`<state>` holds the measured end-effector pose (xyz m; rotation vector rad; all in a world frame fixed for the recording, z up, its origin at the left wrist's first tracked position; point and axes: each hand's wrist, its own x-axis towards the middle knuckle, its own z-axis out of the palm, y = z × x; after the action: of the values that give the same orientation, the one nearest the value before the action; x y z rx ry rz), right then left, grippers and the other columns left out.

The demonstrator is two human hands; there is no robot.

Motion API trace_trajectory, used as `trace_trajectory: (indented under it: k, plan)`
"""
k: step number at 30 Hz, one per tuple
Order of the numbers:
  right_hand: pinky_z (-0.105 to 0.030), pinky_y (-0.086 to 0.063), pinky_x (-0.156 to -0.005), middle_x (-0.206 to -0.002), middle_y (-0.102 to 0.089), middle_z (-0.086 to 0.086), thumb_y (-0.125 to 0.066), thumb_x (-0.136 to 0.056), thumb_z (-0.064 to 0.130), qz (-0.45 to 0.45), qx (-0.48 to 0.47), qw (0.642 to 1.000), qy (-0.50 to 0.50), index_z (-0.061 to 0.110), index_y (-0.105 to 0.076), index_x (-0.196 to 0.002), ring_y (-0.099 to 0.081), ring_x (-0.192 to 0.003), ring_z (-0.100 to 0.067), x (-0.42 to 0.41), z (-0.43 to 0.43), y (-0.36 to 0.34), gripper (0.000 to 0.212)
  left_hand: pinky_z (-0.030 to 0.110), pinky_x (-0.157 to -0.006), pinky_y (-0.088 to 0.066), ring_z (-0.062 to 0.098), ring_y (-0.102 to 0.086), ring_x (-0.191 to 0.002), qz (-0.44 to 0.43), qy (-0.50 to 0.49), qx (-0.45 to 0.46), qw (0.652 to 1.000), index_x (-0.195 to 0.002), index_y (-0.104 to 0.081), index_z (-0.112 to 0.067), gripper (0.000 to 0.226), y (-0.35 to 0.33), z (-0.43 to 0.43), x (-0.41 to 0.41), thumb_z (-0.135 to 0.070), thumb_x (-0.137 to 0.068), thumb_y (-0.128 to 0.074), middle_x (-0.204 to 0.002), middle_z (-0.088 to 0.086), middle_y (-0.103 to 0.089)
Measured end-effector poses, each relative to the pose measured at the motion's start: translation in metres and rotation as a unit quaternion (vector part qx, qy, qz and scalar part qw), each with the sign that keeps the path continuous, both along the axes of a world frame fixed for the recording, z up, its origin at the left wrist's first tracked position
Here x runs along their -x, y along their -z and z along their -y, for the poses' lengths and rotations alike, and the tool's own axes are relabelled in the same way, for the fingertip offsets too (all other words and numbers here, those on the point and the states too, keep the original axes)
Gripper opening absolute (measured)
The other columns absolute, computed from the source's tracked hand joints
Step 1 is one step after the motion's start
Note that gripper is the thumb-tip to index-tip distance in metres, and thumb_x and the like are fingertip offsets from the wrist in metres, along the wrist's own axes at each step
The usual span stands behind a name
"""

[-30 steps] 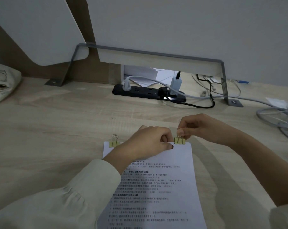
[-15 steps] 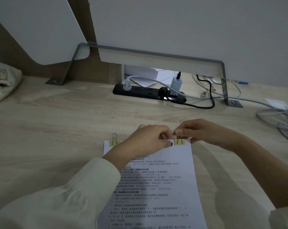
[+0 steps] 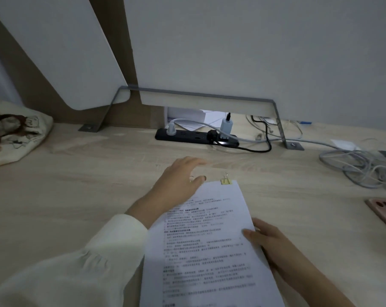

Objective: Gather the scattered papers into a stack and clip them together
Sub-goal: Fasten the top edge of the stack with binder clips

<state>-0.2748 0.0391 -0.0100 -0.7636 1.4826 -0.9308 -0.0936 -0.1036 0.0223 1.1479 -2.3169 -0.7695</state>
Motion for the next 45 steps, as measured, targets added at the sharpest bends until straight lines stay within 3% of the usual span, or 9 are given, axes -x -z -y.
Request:
trace_trajectory:
  k: [4, 7, 10, 13, 15, 17, 22, 35, 45]
  plan:
    - [-0.049, -0.055, -0.081, -0.103, -0.069, -0.017, -0.046, -0.095, 0.009, -0.080, 0.037, 0.992, 0.088, 0.008, -0.058, -0.111, -0.068, -0.088, -0.036, -0.019, 0.012, 0.011, 0.020, 0.016, -0.102, -0.020, 0.007, -0.029, -0.132, -0.012, -0.029, -0.005, 0.999, -0.139, -0.038, -0.024, 0.046, 0.015, -0.034, -0.045, -0.027, -0.094, -0.048, -0.144, -0.008, -0.037]
    - [-0.036, -0.054, -0.070, -0.102, -0.067, -0.010, -0.046, -0.093, 0.008, -0.111, 0.071, 0.987, 0.086, 0.008, -0.057, -0.111, -0.066, -0.086, -0.028, -0.045, 0.027, 0.011, 0.021, 0.021, -0.111, -0.017, 0.007, -0.020, -0.140, 0.009, -0.053, -0.058, 0.997, -0.142, -0.033, -0.029, 0.059, 0.038, -0.065, -0.075, -0.051, -0.088, -0.047, -0.144, -0.017, -0.025]
    - [-0.038, -0.056, -0.070, -0.097, -0.069, -0.006, -0.046, -0.090, 0.008, -0.169, 0.109, 0.978, 0.046, 0.010, -0.059, -0.102, -0.066, -0.085, -0.024, -0.068, 0.043, 0.018, 0.019, 0.026, -0.116, -0.003, 0.001, 0.000, -0.141, 0.101, -0.089, -0.054, 0.989, -0.145, -0.020, -0.037, 0.113, 0.061, -0.092, -0.099, -0.095, -0.049, -0.005, -0.142, -0.026, -0.003]
    - [-0.028, -0.048, -0.074, -0.107, -0.058, -0.008, -0.046, -0.092, 0.015, -0.248, 0.156, 0.956, 0.020, 0.010, -0.056, -0.098, -0.058, -0.098, -0.028, -0.088, 0.046, 0.029, 0.013, 0.033, -0.115, 0.013, -0.002, 0.020, -0.134, 0.163, -0.137, -0.016, 0.977, -0.147, -0.005, -0.039, 0.125, 0.074, -0.107, -0.118, -0.091, -0.037, 0.022, -0.152, -0.018, 0.015]
    - [-0.029, -0.038, -0.098, -0.130, -0.043, -0.006, -0.038, -0.090, 0.054, -0.343, 0.159, 0.925, -0.041, 0.004, -0.046, -0.124, -0.042, -0.124, -0.029, -0.105, 0.041, 0.037, 0.062, 0.033, -0.111, 0.020, -0.002, 0.025, -0.131, 0.175, -0.169, -0.008, 0.970, -0.147, -0.001, -0.040, 0.125, 0.079, -0.109, -0.129, -0.089, -0.036, 0.029, -0.152, -0.015, 0.020]
    - [-0.033, -0.014, -0.118, -0.155, -0.018, -0.008, 0.011, -0.062, 0.081, -0.453, 0.155, 0.868, -0.134, 0.010, -0.020, -0.146, -0.014, -0.144, -0.027, -0.118, 0.037, 0.049, 0.115, 0.032, -0.107, 0.022, 0.001, 0.026, -0.131, 0.186, -0.190, 0.008, 0.964, -0.146, 0.000, -0.039, 0.126, 0.081, -0.105, -0.139, -0.086, -0.035, 0.035, -0.156, -0.013, 0.015]
    - [-0.033, 0.014, -0.113, -0.158, 0.013, -0.004, 0.039, -0.042, 0.074, -0.545, 0.174, 0.793, -0.212, 0.026, 0.004, -0.149, 0.016, -0.145, -0.023, -0.157, 0.057, 0.049, 0.122, 0.035, -0.116, 0.007, 0.015, 0.007, -0.147, 0.198, -0.259, 0.024, 0.945, -0.148, -0.007, -0.033, 0.130, 0.085, -0.081, -0.171, -0.075, -0.036, 0.045, -0.159, -0.005, 0.002]
    - [-0.033, 0.013, -0.115, -0.158, 0.013, -0.007, 0.021, -0.059, 0.064, -0.538, 0.188, 0.782, -0.253, 0.024, 0.004, -0.149, 0.016, -0.145, -0.024, -0.256, 0.180, 0.046, 0.100, 0.033, -0.118, 0.005, 0.013, 0.009, -0.147, 0.236, -0.306, 0.008, 0.922, -0.148, -0.001, -0.033, 0.055, 0.086, 0.040, -0.265, -0.048, -0.095, -0.007, -0.160, -0.005, 0.007]
    - [-0.034, 0.011, -0.117, -0.158, 0.012, -0.006, -0.013, -0.096, 0.051, -0.555, 0.186, 0.772, -0.249, 0.026, 0.003, -0.149, 0.016, -0.145, -0.022, -0.268, 0.218, 0.054, 0.061, 0.030, -0.118, 0.008, 0.009, 0.010, -0.146, 0.212, -0.293, 0.004, 0.932, -0.147, -0.001, -0.036, 0.051, 0.089, 0.080, -0.280, -0.042, -0.098, -0.017, -0.159, -0.008, 0.008]
